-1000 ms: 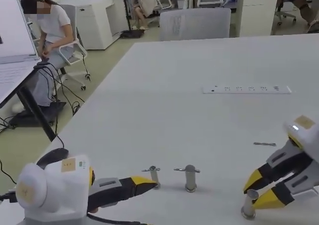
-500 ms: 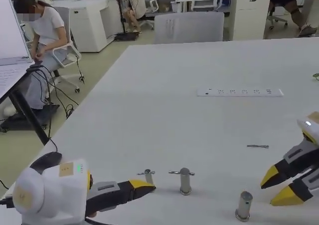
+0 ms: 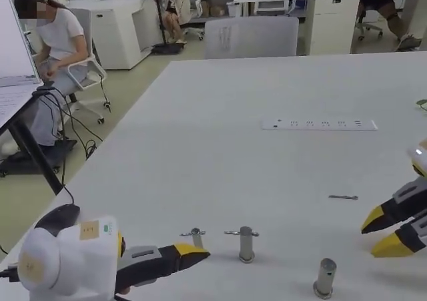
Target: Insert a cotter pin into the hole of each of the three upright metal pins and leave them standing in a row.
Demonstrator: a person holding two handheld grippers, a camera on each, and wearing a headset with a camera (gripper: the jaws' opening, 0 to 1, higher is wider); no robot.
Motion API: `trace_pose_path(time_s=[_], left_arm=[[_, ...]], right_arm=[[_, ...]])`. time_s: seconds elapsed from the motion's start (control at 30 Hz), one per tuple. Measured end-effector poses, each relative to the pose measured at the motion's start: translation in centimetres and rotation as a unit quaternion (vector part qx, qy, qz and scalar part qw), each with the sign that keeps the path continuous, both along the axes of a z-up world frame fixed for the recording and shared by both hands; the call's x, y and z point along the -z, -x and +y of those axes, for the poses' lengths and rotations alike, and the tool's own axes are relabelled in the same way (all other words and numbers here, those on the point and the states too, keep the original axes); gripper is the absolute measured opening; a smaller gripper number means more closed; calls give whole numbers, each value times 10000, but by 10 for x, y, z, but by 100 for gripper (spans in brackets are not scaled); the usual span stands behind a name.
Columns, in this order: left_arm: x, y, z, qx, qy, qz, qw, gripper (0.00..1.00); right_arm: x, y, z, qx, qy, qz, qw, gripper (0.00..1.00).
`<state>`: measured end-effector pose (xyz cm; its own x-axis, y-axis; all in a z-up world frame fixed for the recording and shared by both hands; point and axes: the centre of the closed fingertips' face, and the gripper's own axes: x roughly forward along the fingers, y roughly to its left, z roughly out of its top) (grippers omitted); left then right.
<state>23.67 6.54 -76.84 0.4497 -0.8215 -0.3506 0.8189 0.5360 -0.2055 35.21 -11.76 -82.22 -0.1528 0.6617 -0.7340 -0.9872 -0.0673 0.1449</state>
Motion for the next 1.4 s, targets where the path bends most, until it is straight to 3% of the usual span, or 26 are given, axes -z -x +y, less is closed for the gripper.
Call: trace_pose_path(time_s=[0.4,0.57,0.7,0.9,1.1,1.4], left_arm=[[2,-1,8,-90,-11,-6,10000,61],[2,-2,16,-192,-23,-25,9998,61],[1,-1,23,-277,-34,-38,9996,62],[3,0,32,-388,-72,-25,9992,62],[4,-1,38,-466,-90,-5,9989,62],[5,-1,43,-529,-115,6,9985,62]], right_arm=[[6,-43,-5,642,297,-171,9973,42],[10,-56,-6,730,427,-252,9961,42],[14,-70,-6,810,550,-397,9944,41],[22,-96,-9,996,904,-809,9876,37],[27,-111,-7,1051,1041,-898,9849,30],[36,-120,-3,914,1264,-997,9827,23]])
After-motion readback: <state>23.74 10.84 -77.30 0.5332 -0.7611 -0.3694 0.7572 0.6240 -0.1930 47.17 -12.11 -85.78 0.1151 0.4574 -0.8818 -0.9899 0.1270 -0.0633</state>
